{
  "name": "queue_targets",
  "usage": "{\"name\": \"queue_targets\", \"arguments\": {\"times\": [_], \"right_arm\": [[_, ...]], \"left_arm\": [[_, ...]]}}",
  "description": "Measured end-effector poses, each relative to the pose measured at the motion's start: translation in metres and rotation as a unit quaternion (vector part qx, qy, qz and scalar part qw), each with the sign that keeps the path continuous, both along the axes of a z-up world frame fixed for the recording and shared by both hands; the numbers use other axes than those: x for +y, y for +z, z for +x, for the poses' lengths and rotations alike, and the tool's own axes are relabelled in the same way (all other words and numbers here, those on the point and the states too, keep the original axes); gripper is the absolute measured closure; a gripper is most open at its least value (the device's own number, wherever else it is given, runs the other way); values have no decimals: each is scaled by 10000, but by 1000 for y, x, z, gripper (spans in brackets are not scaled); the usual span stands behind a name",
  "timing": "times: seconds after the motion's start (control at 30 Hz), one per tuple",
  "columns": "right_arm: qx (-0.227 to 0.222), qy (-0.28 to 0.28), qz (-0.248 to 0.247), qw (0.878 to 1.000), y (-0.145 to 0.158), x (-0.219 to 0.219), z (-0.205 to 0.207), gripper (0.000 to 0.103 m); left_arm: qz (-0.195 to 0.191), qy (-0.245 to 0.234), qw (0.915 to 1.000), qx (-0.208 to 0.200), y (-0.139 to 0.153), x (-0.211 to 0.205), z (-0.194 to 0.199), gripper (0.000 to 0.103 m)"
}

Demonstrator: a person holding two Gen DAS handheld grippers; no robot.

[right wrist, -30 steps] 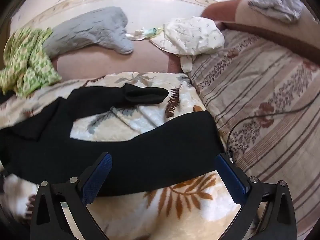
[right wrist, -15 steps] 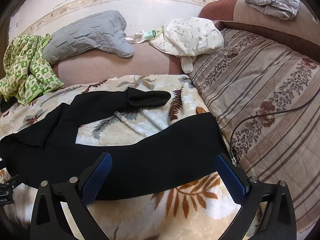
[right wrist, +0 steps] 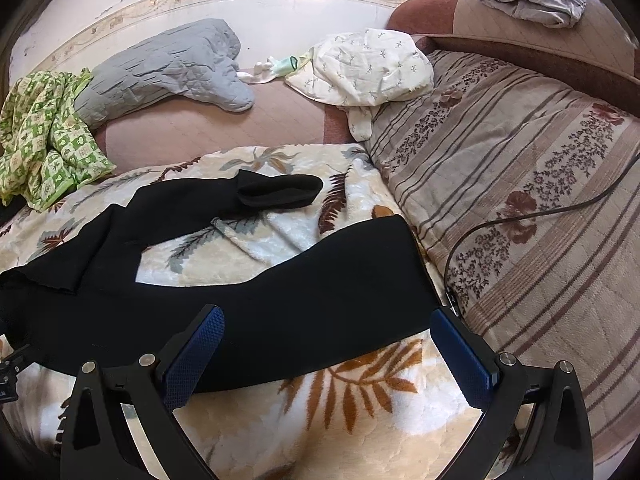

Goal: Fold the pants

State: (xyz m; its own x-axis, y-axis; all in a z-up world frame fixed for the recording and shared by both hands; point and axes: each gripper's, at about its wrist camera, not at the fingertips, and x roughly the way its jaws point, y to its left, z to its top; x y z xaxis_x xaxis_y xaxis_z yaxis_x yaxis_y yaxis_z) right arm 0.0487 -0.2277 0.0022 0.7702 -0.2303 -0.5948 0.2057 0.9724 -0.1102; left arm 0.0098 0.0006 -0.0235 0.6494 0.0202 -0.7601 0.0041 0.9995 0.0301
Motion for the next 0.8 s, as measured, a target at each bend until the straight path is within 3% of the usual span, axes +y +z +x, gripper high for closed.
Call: {"name": "queue_targets", "arguments": {"times": [0.23, 0.8], "right_arm": [[-180, -9, 16, 9998, 1, -2, -1, 0], [-23, 17, 15, 10000, -1, -1, 0, 1]], "left_arm": [[-18, 0, 10000, 26, -2, -1, 1, 0], [-28, -2, 10000, 44, -2, -1, 2, 0]]}}
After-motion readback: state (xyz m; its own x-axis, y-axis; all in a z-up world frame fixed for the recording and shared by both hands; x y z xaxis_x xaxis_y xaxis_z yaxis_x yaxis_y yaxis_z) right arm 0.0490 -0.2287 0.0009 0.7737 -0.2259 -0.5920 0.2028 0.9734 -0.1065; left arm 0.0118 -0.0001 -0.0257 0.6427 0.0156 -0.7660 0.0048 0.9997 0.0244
